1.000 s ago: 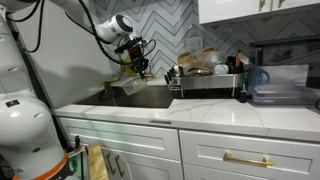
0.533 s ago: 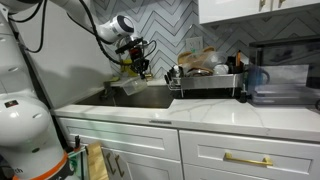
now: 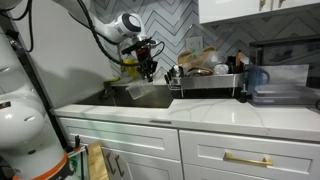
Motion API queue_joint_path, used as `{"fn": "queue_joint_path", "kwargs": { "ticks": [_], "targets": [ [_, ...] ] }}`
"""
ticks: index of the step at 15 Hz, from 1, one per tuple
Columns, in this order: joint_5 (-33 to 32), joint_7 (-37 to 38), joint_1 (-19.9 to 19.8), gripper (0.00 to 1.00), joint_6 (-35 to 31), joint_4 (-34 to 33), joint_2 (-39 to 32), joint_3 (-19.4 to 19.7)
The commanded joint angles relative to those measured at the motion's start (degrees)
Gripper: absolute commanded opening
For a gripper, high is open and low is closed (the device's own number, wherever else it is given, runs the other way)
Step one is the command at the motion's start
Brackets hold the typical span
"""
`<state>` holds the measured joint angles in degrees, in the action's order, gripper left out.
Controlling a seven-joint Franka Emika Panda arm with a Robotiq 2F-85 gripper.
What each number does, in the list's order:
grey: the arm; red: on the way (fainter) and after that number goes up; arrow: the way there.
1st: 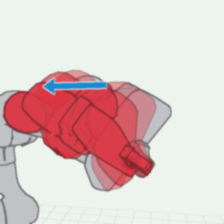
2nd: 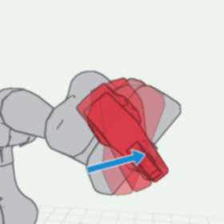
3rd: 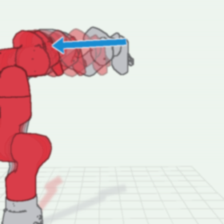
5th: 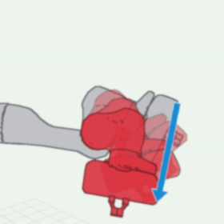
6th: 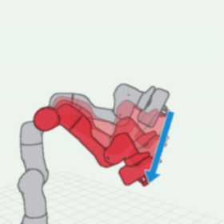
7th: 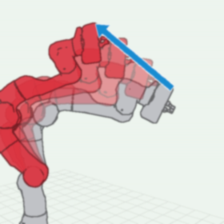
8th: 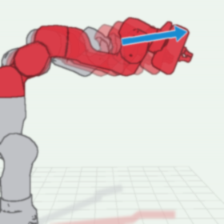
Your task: Remove the lunchbox from the sink, put it on the counter, remove the lunchbox from the drying rack put it on the counter, put the lunchbox with a spoon in it in the lunchbox on the right and put them in the sink
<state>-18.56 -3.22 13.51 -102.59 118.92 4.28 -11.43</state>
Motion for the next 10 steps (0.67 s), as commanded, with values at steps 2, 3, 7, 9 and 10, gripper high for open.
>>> {"fn": "queue_joint_path", "kwargs": {
  "ticks": [2,3,7,9,10],
  "targets": [
    [1.38,-6.19,-2.37,0.02,-5.08,9.83,7.58,2.04],
    [1.19,-7.15,-2.72,0.02,-5.5,11.28,8.71,2.53],
    [0.11,-6.99,-3.55,0.02,-5.38,10.65,7.77,3.09],
    [0.05,-7.1,-3.87,0.07,-5.79,11.33,8.44,3.36],
    [0.04,-7.1,-3.84,0.07,-5.79,11.13,8.26,3.24]
  ]
}}
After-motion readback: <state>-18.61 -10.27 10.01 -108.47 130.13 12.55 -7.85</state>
